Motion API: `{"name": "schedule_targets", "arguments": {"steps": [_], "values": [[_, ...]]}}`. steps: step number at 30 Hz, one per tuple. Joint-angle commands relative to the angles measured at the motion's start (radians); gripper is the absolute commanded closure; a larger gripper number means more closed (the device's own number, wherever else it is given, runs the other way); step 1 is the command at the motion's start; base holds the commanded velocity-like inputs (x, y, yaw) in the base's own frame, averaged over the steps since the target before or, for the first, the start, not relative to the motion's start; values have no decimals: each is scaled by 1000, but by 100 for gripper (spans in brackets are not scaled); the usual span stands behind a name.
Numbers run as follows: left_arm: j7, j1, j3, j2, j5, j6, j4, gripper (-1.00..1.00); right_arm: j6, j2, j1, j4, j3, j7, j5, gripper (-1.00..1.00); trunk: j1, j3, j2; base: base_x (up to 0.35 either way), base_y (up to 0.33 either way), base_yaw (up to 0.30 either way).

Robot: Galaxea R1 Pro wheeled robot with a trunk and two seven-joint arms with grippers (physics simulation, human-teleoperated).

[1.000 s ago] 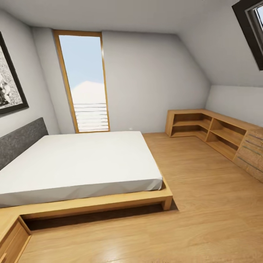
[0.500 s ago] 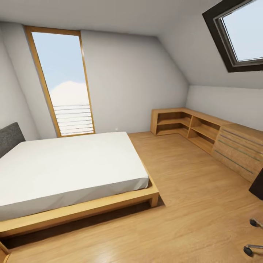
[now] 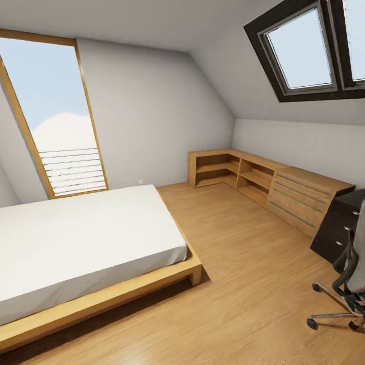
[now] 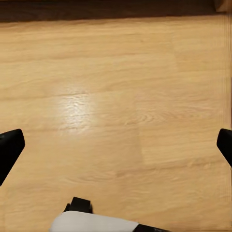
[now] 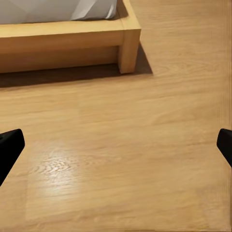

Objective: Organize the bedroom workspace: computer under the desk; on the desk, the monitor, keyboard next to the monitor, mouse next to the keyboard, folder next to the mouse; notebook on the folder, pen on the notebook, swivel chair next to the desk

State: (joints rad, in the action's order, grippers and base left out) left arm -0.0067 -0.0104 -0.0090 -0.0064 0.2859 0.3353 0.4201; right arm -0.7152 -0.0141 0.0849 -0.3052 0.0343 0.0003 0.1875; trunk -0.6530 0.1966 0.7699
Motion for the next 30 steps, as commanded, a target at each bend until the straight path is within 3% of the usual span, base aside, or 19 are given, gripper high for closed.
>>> {"name": "schedule_targets", "arguments": {"steps": [1, 30], "values": [[-1, 0, -1, 0, 6, 3, -1, -100, -3, 0, 1, 1, 1, 0, 1, -100, 0, 1, 1, 0, 0, -300], [-3, 0, 0, 2, 7, 4, -7, -100, 6, -1, 1, 2, 2, 1, 3, -100, 0, 1, 1, 0, 0, -299]]}}
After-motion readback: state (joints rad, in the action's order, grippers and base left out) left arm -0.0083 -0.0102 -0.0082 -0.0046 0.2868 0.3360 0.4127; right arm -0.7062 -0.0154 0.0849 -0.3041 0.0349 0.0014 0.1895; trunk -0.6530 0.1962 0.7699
